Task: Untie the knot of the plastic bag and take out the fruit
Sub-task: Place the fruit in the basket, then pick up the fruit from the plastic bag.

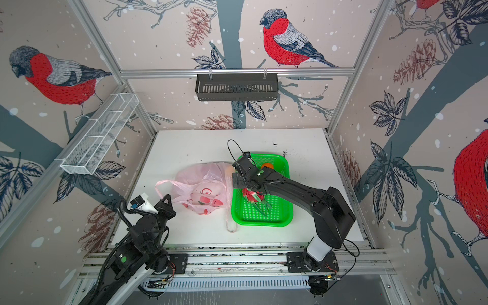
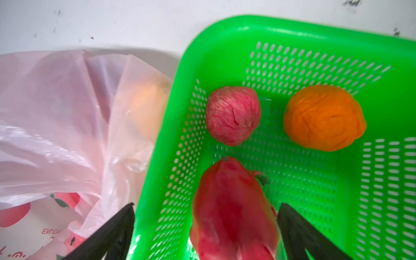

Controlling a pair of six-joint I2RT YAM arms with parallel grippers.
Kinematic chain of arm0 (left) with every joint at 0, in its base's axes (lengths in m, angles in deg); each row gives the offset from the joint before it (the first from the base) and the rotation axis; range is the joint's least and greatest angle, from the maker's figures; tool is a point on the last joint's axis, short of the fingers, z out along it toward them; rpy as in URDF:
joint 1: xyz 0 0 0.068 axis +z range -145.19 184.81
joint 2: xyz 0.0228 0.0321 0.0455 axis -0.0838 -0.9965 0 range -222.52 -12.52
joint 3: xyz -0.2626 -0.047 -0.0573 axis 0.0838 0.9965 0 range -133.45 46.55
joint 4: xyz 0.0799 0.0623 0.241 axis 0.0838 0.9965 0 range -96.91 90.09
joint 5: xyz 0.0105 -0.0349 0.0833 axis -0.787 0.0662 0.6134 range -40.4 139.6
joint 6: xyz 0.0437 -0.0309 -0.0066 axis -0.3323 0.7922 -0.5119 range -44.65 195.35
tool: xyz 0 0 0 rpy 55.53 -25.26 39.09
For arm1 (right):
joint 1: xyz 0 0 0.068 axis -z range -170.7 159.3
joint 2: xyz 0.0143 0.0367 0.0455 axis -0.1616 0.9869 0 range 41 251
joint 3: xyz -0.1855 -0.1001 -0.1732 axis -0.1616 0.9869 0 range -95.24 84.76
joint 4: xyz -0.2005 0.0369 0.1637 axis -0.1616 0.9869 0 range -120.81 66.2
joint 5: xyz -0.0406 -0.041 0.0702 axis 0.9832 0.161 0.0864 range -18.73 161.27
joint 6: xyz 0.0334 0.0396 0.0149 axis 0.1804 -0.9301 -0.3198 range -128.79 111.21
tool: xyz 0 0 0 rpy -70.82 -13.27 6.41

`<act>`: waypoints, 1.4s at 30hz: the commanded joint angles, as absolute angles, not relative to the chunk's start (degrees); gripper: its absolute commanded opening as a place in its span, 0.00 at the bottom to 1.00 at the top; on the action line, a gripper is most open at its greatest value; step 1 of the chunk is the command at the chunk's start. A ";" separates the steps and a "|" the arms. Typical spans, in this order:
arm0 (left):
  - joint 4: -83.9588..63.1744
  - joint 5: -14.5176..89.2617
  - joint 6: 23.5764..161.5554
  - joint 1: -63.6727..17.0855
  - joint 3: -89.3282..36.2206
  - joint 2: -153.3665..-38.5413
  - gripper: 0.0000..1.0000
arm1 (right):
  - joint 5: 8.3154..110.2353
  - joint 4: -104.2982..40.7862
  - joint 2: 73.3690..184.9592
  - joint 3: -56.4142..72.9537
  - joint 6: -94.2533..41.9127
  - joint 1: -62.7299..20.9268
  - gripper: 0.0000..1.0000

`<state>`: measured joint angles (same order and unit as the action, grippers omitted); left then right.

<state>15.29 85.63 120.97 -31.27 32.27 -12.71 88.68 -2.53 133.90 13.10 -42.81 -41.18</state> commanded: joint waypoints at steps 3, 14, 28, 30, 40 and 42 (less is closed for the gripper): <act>14.64 85.77 119.85 -31.19 30.50 -12.60 0.00 | 96.74 1.62 134.45 6.28 -39.22 -46.67 0.94; 13.21 83.44 118.70 -31.14 27.21 -16.22 0.00 | 89.52 -2.94 147.62 -7.98 -27.25 -56.08 0.75; 11.97 82.22 117.25 -31.14 24.80 -16.74 0.00 | 83.02 -4.84 161.19 -17.39 -28.40 -55.57 0.70; 12.15 81.81 117.64 -31.14 24.93 -16.44 0.00 | 82.21 -3.86 162.09 -18.79 -29.39 -55.52 0.69; 13.66 82.68 117.23 -31.14 24.85 -14.33 0.00 | 81.00 -4.29 159.47 -14.48 -33.69 -58.37 0.63; 13.99 82.90 117.14 -31.14 24.62 -14.15 0.00 | 81.17 -4.48 159.94 -14.12 -34.26 -58.55 0.63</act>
